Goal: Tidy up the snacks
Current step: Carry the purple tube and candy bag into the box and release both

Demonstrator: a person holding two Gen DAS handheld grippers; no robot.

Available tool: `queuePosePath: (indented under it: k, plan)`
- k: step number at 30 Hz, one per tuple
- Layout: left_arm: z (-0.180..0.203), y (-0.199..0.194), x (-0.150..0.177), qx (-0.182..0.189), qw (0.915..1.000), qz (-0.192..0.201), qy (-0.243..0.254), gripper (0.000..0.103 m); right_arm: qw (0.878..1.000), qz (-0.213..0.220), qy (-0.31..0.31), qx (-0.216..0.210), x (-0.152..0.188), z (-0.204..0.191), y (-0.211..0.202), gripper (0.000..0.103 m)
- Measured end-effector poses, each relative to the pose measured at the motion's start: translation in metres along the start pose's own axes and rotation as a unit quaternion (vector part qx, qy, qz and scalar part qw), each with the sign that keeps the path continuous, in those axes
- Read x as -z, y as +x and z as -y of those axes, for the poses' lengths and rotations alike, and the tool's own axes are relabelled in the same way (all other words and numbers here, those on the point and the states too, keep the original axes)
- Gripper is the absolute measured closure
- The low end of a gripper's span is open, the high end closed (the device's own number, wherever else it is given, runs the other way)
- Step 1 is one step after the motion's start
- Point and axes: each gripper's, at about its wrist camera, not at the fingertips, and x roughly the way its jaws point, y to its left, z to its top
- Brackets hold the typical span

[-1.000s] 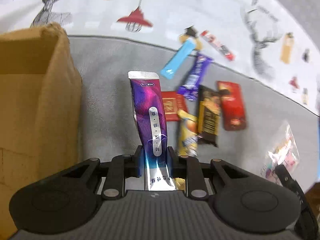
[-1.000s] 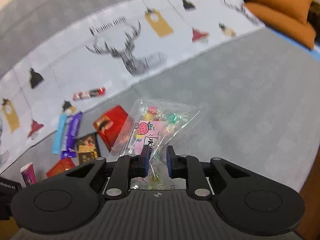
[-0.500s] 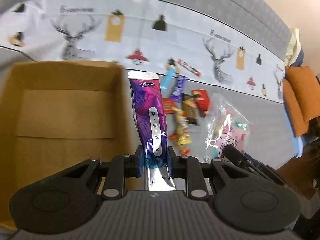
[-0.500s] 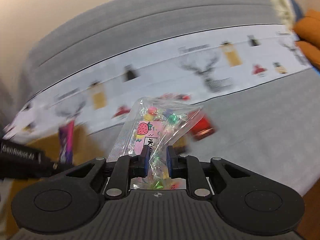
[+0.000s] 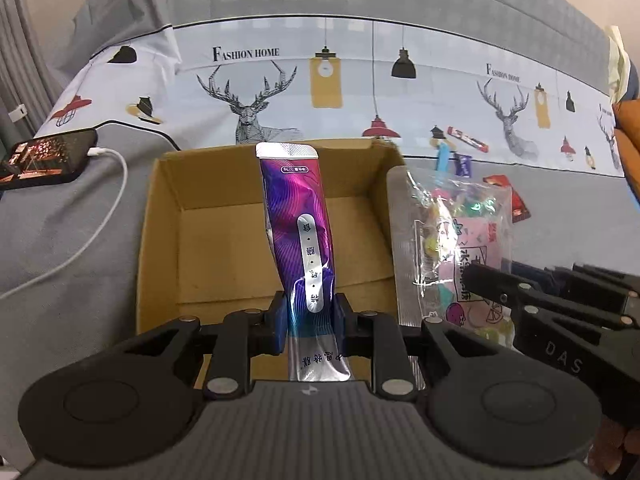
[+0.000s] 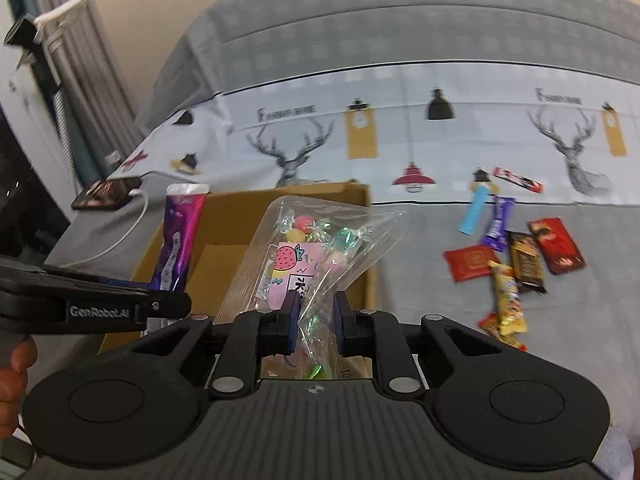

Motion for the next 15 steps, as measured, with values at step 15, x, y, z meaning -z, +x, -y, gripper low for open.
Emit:
queuePosePath:
  k: [15]
  plan:
    - [-0.029,0.045,0.003,-0.004,0.9993,-0.02,0.032,0.078,0.997,-0.049,-0.056,0.034,0.002,-0.032,0.052,0.084]
